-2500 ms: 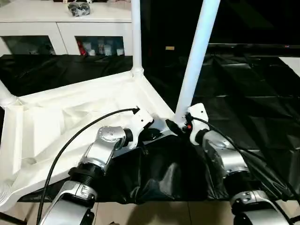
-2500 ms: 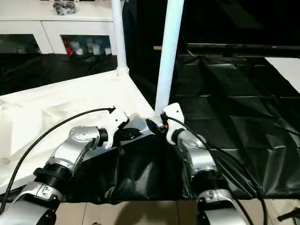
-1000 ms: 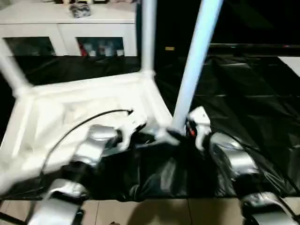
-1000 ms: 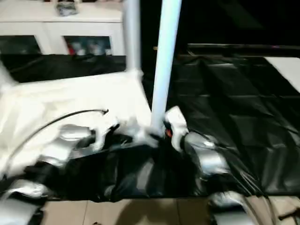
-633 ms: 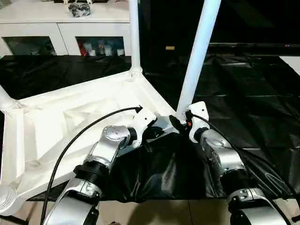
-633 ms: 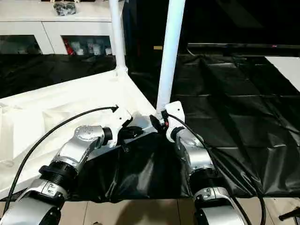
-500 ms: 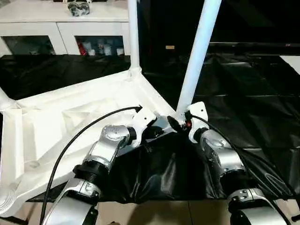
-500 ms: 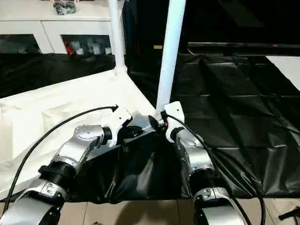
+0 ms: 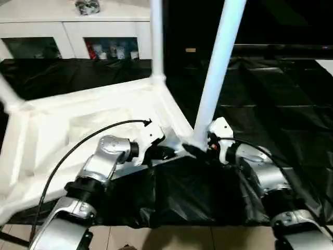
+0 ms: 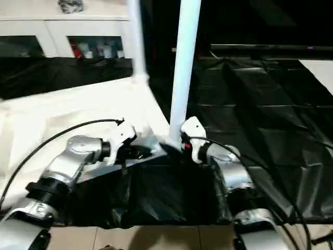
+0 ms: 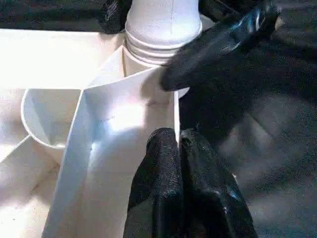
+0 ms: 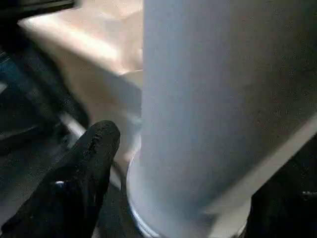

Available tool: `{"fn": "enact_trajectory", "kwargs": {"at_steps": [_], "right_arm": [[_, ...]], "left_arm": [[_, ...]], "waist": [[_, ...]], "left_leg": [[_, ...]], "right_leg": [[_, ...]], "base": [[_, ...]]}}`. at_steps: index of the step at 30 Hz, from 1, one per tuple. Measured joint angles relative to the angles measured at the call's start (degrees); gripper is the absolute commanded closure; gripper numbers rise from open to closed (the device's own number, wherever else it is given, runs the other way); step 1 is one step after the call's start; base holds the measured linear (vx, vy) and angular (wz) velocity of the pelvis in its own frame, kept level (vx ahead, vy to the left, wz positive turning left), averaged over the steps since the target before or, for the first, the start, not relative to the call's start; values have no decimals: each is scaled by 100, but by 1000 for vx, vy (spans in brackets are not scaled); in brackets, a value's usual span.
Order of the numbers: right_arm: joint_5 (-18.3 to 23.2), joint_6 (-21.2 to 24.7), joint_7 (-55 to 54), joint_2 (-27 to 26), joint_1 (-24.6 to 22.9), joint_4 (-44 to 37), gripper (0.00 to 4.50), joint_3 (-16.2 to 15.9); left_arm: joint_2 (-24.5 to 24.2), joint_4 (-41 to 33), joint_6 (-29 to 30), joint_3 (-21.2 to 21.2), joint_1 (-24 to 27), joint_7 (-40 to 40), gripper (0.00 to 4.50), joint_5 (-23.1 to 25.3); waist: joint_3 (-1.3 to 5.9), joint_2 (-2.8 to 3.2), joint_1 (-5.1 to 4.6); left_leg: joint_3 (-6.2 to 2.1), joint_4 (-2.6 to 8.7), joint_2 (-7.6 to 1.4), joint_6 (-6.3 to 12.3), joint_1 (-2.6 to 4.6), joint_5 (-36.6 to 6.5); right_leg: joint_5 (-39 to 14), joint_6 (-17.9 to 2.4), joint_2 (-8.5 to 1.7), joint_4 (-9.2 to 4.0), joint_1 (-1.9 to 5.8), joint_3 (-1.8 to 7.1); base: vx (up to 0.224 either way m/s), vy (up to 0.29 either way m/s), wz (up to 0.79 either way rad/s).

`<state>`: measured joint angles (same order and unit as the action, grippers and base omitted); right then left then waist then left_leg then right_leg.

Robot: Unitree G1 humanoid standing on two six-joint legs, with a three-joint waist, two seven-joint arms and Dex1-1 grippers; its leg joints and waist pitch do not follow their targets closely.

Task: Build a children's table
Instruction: Rotate leg to tighten

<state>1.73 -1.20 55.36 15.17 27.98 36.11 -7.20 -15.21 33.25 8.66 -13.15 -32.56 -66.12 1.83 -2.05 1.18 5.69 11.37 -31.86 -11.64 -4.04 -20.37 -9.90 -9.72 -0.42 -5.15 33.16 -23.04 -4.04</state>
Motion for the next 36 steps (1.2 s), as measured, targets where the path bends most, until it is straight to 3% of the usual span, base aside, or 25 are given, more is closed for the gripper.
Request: {"fn": "enact_trajectory", "kwargs": {"at_steps": [2,4,14,23,27,31,36], "right_arm": [[43,-45,270,49,-44,-10,73,-21],[98,-38,643,133,-73,-91,104,-125],[247,242,1415,309,-178,-427,175,-274],[257,297,1310,301,-312,-568,180,-202],[128,330,-62,-211,-207,-184,181,181],[-19,330,-1427,-667,-13,192,181,475],[-161,577,-3022,-1143,282,495,181,705]], "left_arm": [[-74,-74,-3,-25,40,-176,450,-6],[-232,-137,1,-83,66,-438,450,-82],[-484,-166,3,-166,78,-1057,450,-209],[-427,-167,-7,-179,87,-916,450,-193],[-158,-30,-58,2,56,41,450,21],[268,126,36,207,42,921,450,105],[734,159,224,268,5,1842,450,249]], "waist": [[0,0,10],[-2,-3,14],[-3,-17,85],[-3,-16,115],[-4,-25,53],[-9,-39,-69],[-9,-45,-115]], "left_leg": [[3,-3,0,0,0,1],[3,-3,-1,0,2,1],[5,-4,-1,0,3,1],[5,-8,-1,-1,6,2],[6,-10,1,-7,26,6],[5,-16,10,-7,28,7],[4,-22,13,-7,28,7]], "right_leg": [[2,-2,-2,2,0,2],[2,-3,-2,5,1,2],[1,-2,-2,7,1,3],[2,-2,-3,9,10,4],[-3,8,-4,8,24,6],[-4,9,-10,0,24,11],[-4,9,-12,-5,22,13]], "base": [[0,0,0],[0,0,0],[0,0,0],[0,0,0],[0,0,0],[0,0,0],[0,0,0]]}}
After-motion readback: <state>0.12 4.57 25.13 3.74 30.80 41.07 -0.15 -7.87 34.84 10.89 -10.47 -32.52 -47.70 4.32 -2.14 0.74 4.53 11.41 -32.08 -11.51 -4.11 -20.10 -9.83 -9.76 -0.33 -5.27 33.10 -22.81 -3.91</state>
